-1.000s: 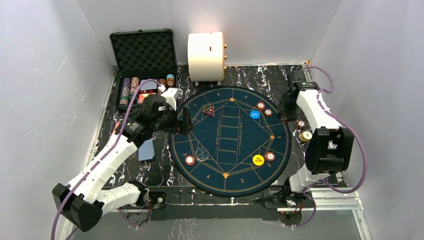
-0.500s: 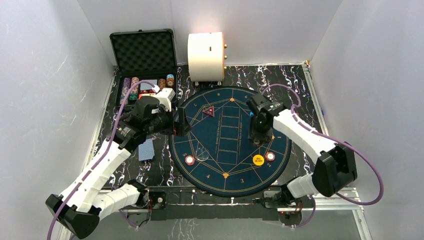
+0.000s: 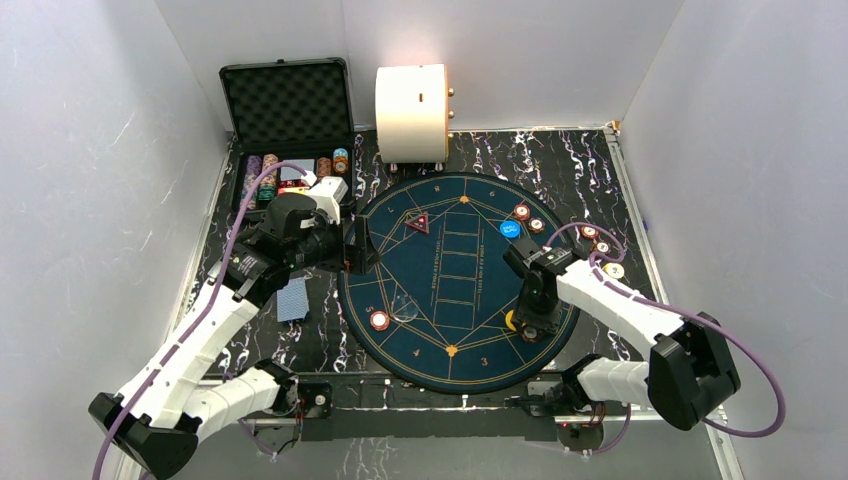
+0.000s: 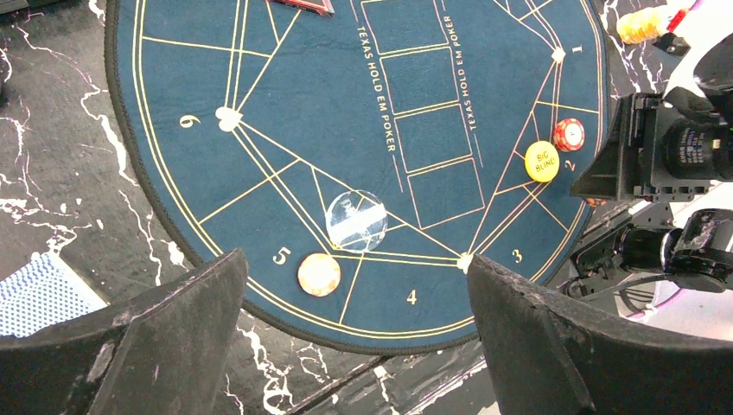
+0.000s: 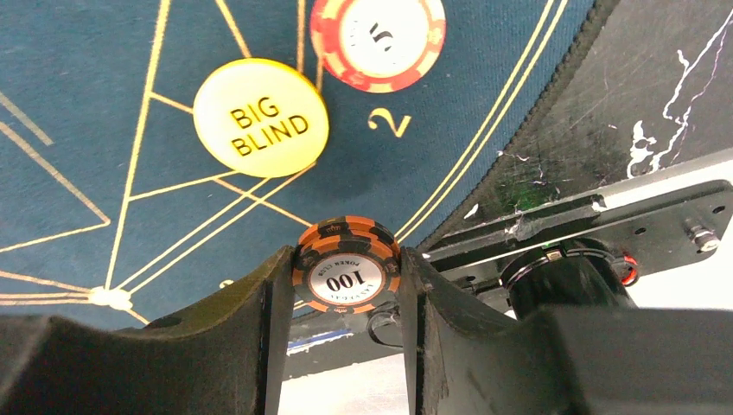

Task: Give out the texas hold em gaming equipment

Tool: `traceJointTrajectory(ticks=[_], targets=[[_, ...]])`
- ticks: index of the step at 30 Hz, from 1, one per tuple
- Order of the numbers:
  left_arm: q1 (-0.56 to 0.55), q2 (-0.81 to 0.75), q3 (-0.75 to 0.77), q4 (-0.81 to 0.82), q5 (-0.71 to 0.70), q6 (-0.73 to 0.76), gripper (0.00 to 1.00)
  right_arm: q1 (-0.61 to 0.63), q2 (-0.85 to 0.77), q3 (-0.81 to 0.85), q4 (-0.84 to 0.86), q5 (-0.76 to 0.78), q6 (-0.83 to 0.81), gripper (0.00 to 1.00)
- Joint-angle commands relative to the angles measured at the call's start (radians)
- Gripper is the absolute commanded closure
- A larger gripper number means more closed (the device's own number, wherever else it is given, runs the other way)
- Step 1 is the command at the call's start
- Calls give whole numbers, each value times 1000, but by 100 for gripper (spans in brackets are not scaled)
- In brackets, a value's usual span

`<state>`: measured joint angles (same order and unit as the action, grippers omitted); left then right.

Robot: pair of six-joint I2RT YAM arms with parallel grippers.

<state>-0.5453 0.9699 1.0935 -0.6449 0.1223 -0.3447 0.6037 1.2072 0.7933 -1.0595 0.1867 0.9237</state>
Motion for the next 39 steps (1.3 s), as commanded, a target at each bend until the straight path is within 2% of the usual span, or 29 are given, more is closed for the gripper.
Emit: traceJointTrajectory(ticks=[1, 7, 13, 27, 33, 37, 39], targets=[[3, -12, 28, -18, 9, 16, 2, 1, 22, -33, 24, 45, 85, 66], [2, -16, 22, -23, -4, 18, 2, -8, 9, -108, 91, 75, 121, 64], [2, -4, 19, -22, -6, 25, 2, -35, 36, -107, 130, 117, 155, 63], [3, -11, 19, -30, -29, 39, 2, -55, 93, -80, 74, 177, 223, 60], [3, -3, 28, -29, -26, 49, 2, -56, 87, -82, 63, 186, 234, 49], [3, 10, 40, -22, -21, 52, 2, -56, 82, -82, 68, 163, 224, 39], [3, 17, 45, -22, -16, 50, 2, -56, 67, -86, 64, 149, 225, 31]])
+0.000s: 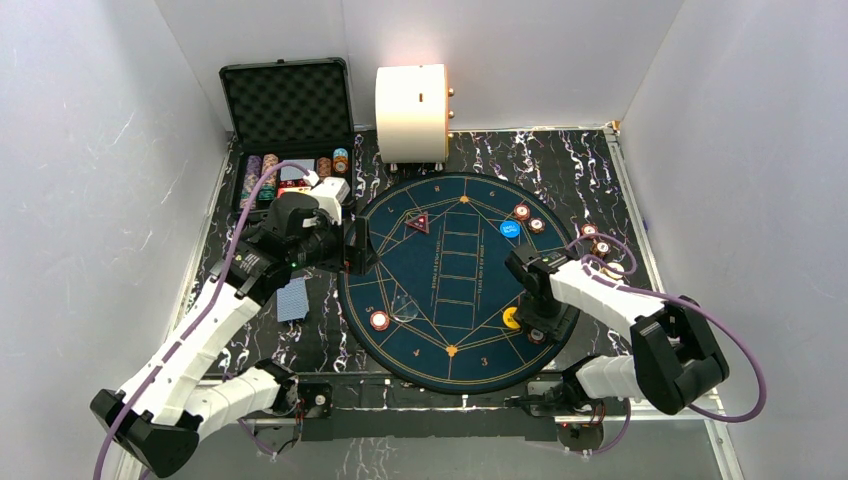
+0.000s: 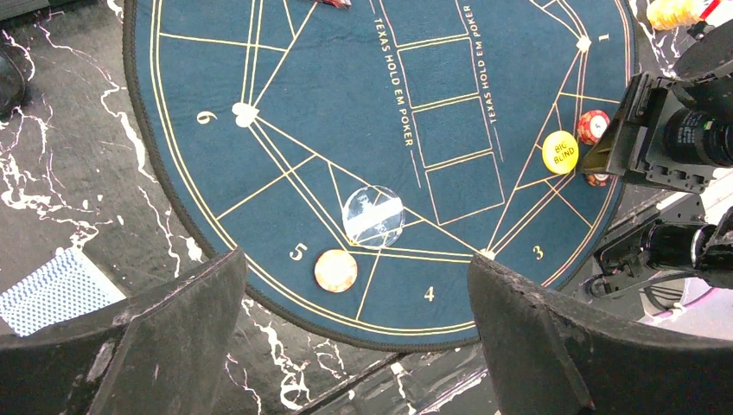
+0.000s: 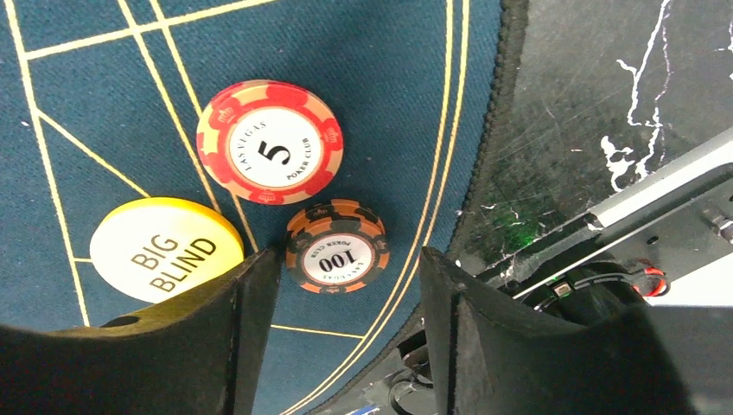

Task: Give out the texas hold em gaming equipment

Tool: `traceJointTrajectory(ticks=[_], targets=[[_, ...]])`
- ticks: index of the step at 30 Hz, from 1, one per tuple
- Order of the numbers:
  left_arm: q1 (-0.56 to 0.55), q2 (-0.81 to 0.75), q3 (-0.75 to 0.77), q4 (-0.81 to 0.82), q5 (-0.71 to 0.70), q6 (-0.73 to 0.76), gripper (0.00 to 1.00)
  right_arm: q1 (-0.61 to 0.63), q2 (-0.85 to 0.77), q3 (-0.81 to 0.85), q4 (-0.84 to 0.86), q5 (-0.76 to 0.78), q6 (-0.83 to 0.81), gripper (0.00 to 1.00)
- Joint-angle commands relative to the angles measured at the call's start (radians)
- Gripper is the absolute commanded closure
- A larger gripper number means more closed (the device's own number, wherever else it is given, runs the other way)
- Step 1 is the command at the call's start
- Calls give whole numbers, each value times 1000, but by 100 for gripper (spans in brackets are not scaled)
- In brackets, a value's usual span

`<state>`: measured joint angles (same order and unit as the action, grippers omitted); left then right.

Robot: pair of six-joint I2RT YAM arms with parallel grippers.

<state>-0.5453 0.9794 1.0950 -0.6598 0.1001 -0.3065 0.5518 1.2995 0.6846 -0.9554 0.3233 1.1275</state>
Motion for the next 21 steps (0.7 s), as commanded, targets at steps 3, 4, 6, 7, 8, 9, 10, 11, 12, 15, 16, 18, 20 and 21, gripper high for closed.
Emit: traceJointTrajectory(ticks=[3, 4, 6, 7, 8, 9, 10, 11, 12, 15, 16, 18, 20, 21], targets=[[3, 16, 51, -8, 17, 9, 2, -5, -74, 30, -49, 3, 24, 27], [2, 17, 52, -8, 19, 9, 2, -4, -87, 47, -68, 6, 25, 28], [4, 21, 54, -7, 18, 7, 2, -3, -115, 93, -114, 9, 10, 28], [3, 23, 56, -6, 16, 7, 2, -5, -124, 122, -133, 10, -7, 28], [2, 29, 59, -8, 15, 7, 2, -3, -133, 156, -149, 13, -29, 27], [3, 34, 62, -7, 14, 7, 2, -4, -141, 193, -166, 22, -56, 27], [2, 38, 68, -7, 12, 7, 2, -4, -150, 233, -176, 44, -84, 25], [3, 43, 72, -7, 9, 7, 2, -4, -158, 268, -173, 61, -119, 24], [3, 47, 76, -5, 5, 7, 2, -5, -162, 308, -166, 85, -161, 22], [3, 54, 84, 3, -8, 8, 2, -70, -125, 409, -118, 134, -349, 13], [3, 56, 85, 6, -13, 10, 2, -130, -98, 435, -96, 129, -411, 11], [4, 59, 86, 14, -22, 13, 2, -283, -49, 476, -22, 53, -543, 7], [2, 63, 89, 19, -30, 16, 2, -426, -7, 498, 75, -30, -650, 6], [3, 65, 89, 20, -33, 18, 2, -482, 17, 515, 110, -50, -683, 6]])
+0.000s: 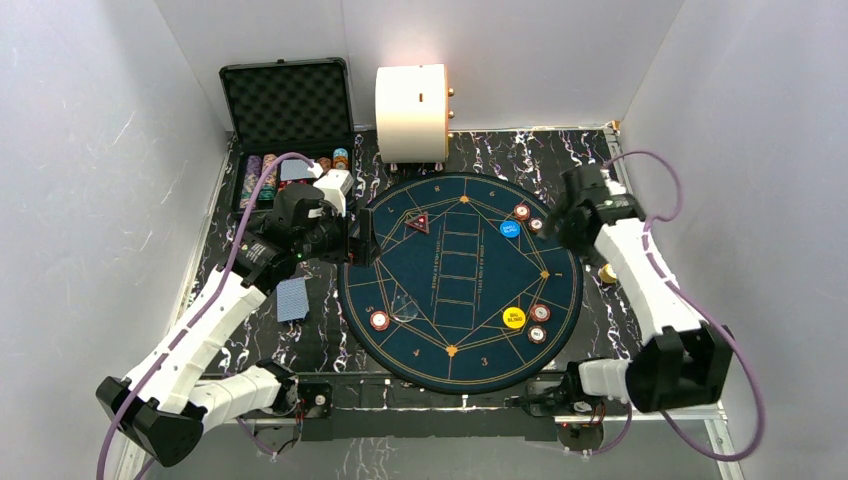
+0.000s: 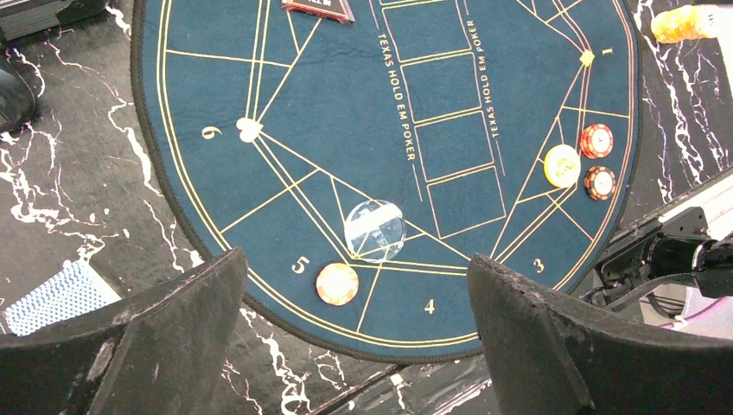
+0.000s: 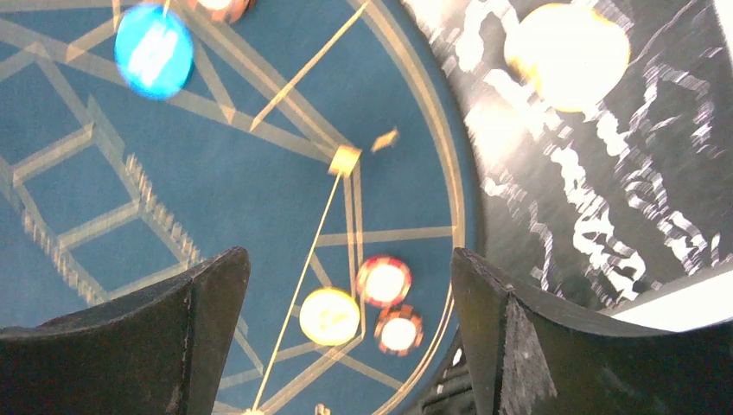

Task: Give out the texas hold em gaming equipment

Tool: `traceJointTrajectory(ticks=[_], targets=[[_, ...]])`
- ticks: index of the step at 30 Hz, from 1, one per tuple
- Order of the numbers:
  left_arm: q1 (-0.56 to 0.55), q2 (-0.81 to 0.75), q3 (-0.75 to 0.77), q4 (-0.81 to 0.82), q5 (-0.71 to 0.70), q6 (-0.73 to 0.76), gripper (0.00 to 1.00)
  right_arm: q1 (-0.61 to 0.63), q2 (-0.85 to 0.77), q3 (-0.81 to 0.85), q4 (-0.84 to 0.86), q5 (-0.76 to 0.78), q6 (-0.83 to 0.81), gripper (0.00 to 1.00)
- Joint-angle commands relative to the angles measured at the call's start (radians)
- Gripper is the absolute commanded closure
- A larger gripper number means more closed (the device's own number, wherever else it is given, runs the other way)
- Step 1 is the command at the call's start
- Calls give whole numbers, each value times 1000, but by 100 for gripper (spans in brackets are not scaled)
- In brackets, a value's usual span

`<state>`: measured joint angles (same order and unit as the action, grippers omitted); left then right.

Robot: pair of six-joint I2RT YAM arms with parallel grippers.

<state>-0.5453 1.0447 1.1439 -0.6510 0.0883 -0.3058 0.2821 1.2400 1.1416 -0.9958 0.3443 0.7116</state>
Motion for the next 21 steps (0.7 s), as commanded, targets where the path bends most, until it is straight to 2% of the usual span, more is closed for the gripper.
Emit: traceJointTrajectory(ticks=[1, 5, 11, 21], targets=[[2, 2, 40, 13, -24, 19, 2, -258, 109, 75, 179, -88, -296, 5], [2, 6, 34, 23, -34, 20, 2, -418, 257, 133, 239, -149, -363, 6], [2, 17, 11, 36, -36, 26, 2, -531, 411, 180, 284, -137, -448, 11], [-1, 27, -21, 50, -49, 41, 2, -560, 574, 212, 322, -217, -496, 12]])
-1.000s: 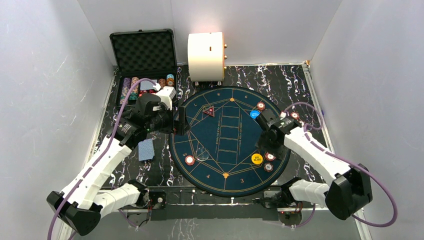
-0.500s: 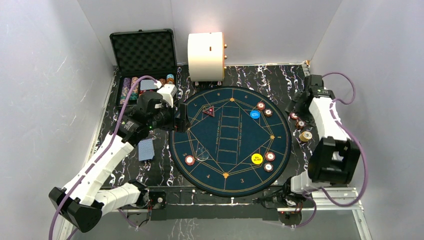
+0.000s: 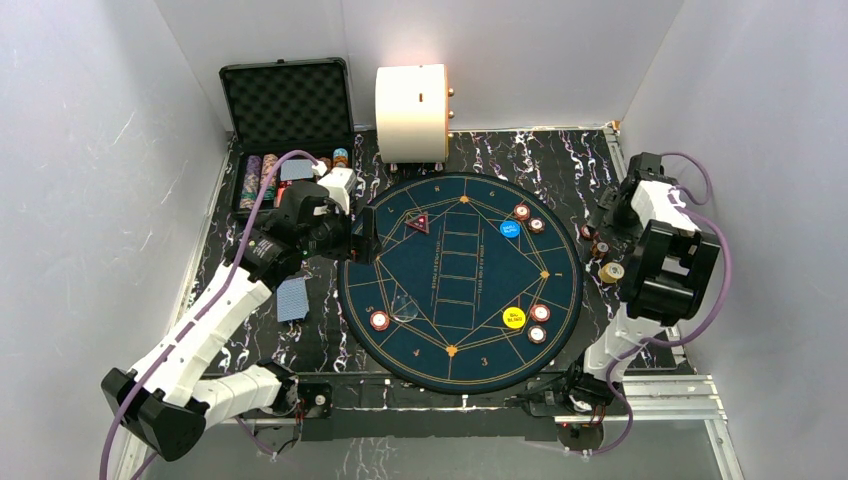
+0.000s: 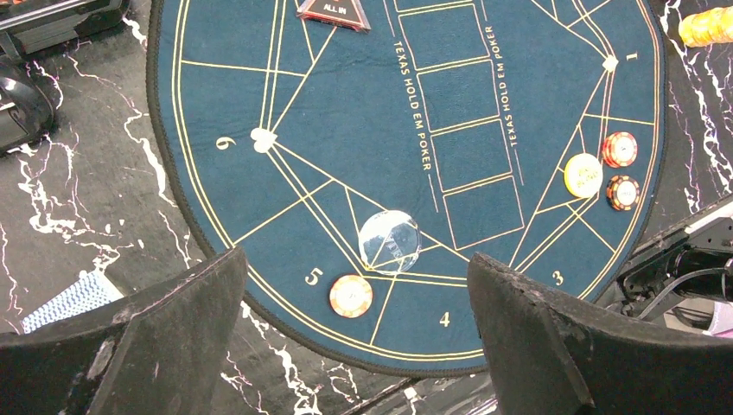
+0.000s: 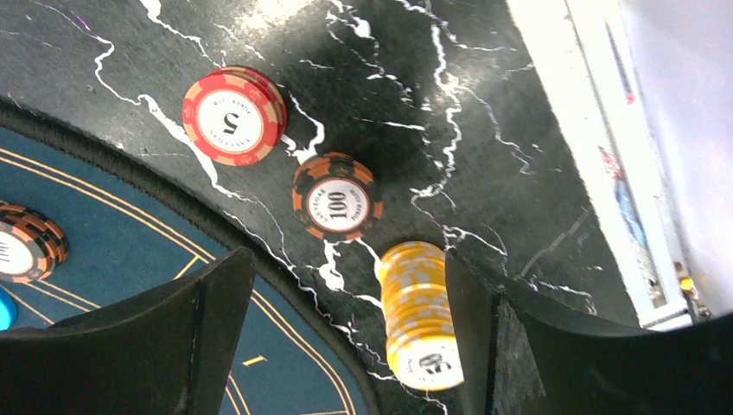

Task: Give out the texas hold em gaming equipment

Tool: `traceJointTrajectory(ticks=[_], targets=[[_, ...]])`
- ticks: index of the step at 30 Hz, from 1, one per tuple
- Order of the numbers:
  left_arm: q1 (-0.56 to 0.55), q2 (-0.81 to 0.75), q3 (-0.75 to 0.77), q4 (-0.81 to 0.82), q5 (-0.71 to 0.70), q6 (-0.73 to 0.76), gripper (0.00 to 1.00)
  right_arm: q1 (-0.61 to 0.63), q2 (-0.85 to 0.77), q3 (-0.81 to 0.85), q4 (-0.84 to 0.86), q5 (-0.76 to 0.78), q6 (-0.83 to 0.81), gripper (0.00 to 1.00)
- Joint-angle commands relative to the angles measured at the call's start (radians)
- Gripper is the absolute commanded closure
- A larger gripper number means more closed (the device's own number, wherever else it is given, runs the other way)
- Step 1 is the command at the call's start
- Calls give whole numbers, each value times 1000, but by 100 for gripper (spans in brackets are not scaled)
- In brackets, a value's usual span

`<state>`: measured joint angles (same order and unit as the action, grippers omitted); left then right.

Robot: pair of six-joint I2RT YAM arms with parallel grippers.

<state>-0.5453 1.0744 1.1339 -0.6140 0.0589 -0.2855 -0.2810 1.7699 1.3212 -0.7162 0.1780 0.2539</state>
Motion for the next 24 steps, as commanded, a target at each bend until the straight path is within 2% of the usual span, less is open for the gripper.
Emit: traceJointTrajectory(ticks=[1, 8, 13, 24], targets=[[-2, -3, -12, 13, -23, 23, 2, 3, 55, 30, 43, -50, -41, 14], [-6, -7, -18, 12, -33, 27, 2, 3, 81, 5, 58, -45, -53, 18], [-12, 2, -1, -5, -34, 30, 1, 3, 134, 40, 44, -19, -61, 24], [-15, 4, -1, 2, -38, 30, 2, 2, 186, 60, 46, -40, -62, 25]])
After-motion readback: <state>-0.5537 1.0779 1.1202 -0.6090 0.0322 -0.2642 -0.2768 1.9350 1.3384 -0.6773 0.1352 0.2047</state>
